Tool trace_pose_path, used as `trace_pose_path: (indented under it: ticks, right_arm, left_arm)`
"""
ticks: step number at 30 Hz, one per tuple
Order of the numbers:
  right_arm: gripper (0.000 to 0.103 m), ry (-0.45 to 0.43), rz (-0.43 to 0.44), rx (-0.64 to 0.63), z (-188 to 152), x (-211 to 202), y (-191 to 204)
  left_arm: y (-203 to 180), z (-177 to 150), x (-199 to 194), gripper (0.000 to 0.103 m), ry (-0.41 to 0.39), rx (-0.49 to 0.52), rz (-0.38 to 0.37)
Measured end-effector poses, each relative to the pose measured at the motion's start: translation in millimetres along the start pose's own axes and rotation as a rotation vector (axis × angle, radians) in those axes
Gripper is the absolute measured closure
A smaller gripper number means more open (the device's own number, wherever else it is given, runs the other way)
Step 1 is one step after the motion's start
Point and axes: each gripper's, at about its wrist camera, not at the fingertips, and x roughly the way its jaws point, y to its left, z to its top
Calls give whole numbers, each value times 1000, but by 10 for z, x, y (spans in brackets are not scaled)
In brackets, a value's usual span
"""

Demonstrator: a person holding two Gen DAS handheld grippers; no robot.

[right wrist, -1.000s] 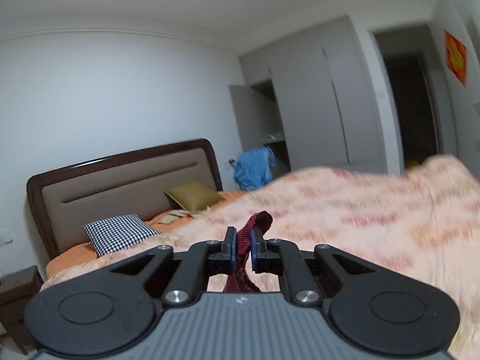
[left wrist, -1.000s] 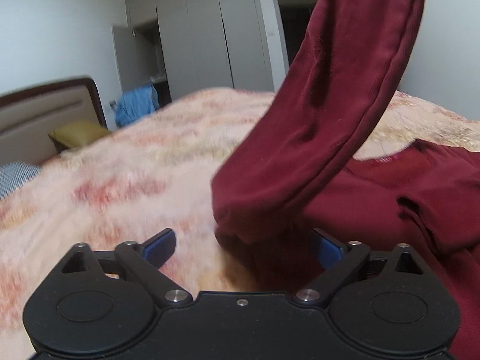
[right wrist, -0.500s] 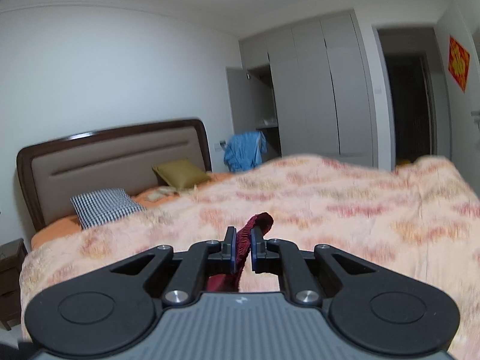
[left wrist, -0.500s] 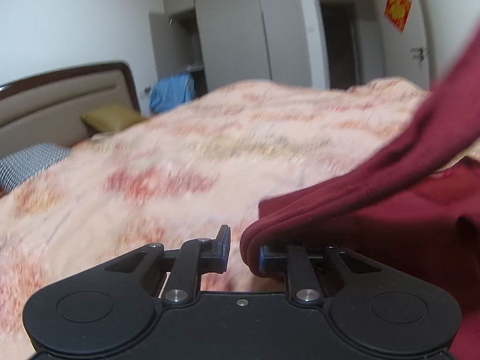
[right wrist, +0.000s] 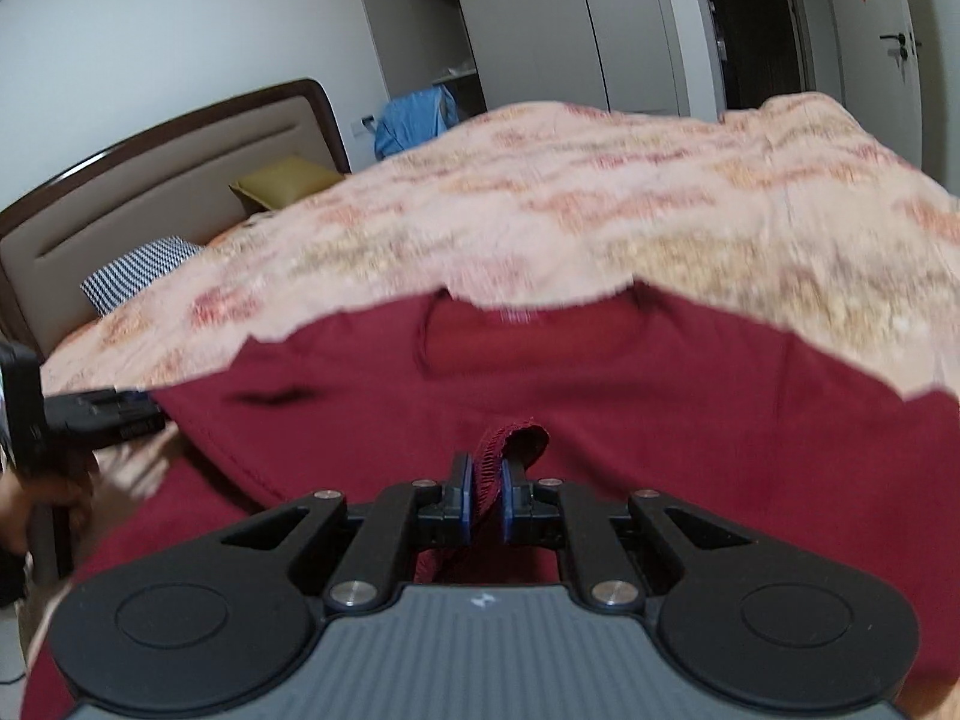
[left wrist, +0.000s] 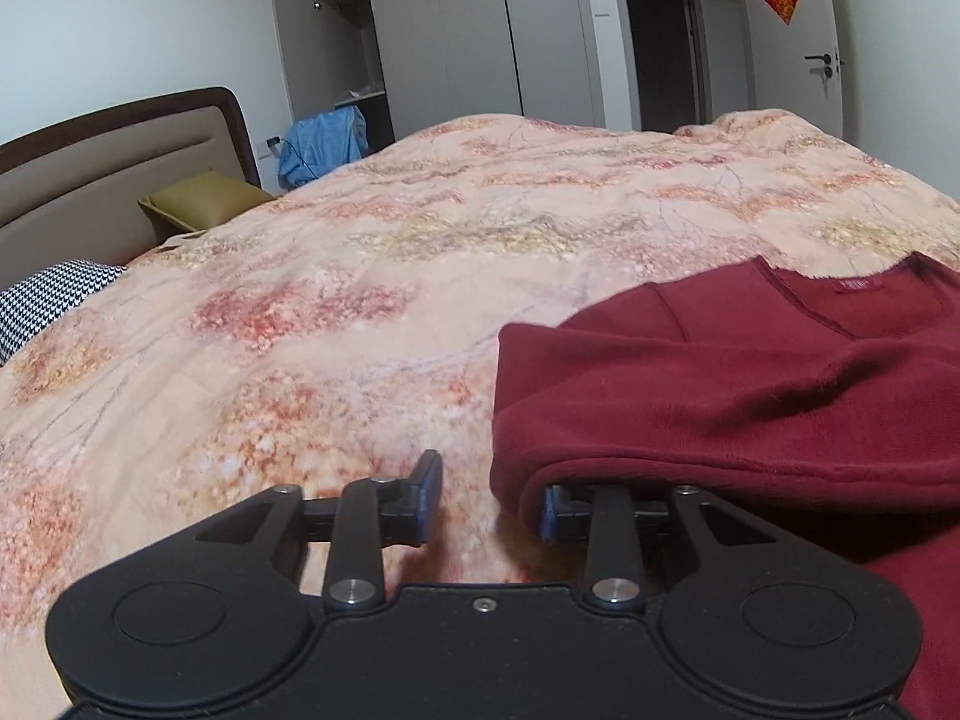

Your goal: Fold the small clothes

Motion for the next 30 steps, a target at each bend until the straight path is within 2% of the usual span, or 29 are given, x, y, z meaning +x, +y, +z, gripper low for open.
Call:
trace_pose_path:
  ticks: [6,8,9,11,12,15,17,22,30]
  right_arm:
    - [88,47,-58,-22,-140,45,14]
    - [78,52,-77,-27,-159,34,23]
    - [74,52,-85,-27,-167,15,28]
    - [54,48,-97,-24,-183,-34,23]
    - [49,46,-99,-20,-194,-65,18]
    - [30,45,-110,-22,-253,-169,23]
    - [15,44,-128,-28,-312,-258,36]
    - [0,20,-148,-63,-513,-565,132]
    - [0,-17,-159,-122,-971,-1108,377]
  left_arm:
    - [82,-86,-127,37,36,-22,17]
    - [125,-114,-169,23,60,-30,31]
    - [146,-135,-190,22,72,-32,37]
    - [181,-183,-247,20,85,-34,36]
    - [197,-204,-290,19,87,-37,34]
    - [214,-262,-478,3,85,-52,27]
    - [207,-310,-645,1,74,-65,15]
    - [139,-482,-1050,1,79,-90,-71]
    - [36,-854,-1540,1,131,-149,-191]
